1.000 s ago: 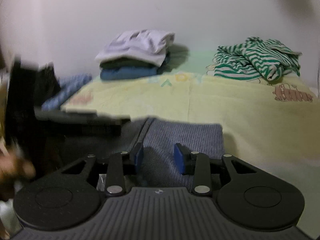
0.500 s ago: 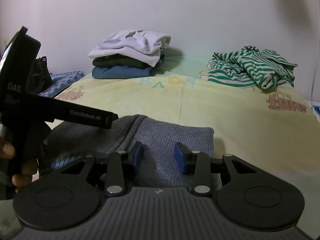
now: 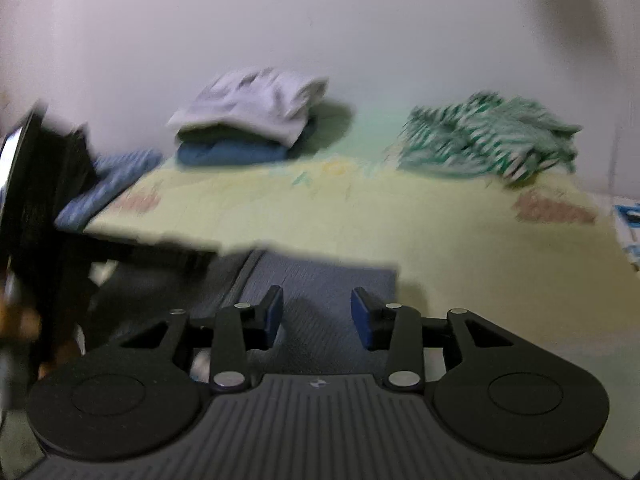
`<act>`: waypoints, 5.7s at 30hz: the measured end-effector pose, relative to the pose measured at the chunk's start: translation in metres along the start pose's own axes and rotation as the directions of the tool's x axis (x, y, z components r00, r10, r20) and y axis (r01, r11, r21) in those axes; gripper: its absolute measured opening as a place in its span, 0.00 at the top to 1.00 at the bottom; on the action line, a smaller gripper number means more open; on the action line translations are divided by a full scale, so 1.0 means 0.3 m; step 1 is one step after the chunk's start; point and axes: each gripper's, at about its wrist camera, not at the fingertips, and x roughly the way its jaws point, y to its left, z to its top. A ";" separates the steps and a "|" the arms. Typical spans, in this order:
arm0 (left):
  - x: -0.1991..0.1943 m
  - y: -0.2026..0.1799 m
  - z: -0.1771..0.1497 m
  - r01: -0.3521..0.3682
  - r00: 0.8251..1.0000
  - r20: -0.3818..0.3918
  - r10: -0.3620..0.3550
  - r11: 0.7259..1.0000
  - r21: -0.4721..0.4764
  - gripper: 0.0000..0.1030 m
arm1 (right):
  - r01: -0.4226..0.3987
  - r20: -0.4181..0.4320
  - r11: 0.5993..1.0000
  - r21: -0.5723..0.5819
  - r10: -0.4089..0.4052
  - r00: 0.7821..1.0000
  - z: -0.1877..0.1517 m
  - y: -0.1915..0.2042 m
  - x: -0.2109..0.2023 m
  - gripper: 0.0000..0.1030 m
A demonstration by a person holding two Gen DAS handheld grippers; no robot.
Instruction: Fold clothes
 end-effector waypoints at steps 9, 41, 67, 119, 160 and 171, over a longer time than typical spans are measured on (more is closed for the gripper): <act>0.009 0.016 0.003 0.023 1.000 -0.017 -0.023 1.000 -0.015 0.01 | 0.013 -0.069 0.999 -0.034 -0.015 0.997 -0.013 0.007 0.143 0.62; -0.108 0.066 -0.041 0.077 0.997 -0.002 -0.077 0.996 0.044 0.01 | -0.023 -0.119 0.998 0.060 0.030 0.992 -0.078 -0.032 -0.042 0.60; -0.307 0.077 -0.184 0.130 0.991 0.018 -0.133 0.985 0.114 0.01 | 0.007 -0.217 0.998 0.058 0.005 0.976 -0.090 -0.048 0.009 0.36; -0.185 0.074 -0.137 0.176 0.971 -0.158 -0.180 0.984 -0.037 0.37 | -0.024 -0.223 0.993 0.115 0.049 0.974 -0.108 -0.111 -0.064 0.56; -0.097 0.141 -0.157 0.169 0.953 -0.230 -0.198 0.975 -0.142 0.01 | 0.162 -0.177 0.986 0.045 -0.152 0.972 -0.130 -0.023 -0.075 0.38; -0.166 0.156 -0.158 0.149 0.975 -0.144 -0.171 0.977 -0.151 0.01 | 0.037 -0.087 0.996 0.087 -0.029 0.996 -0.021 -0.059 -0.128 0.46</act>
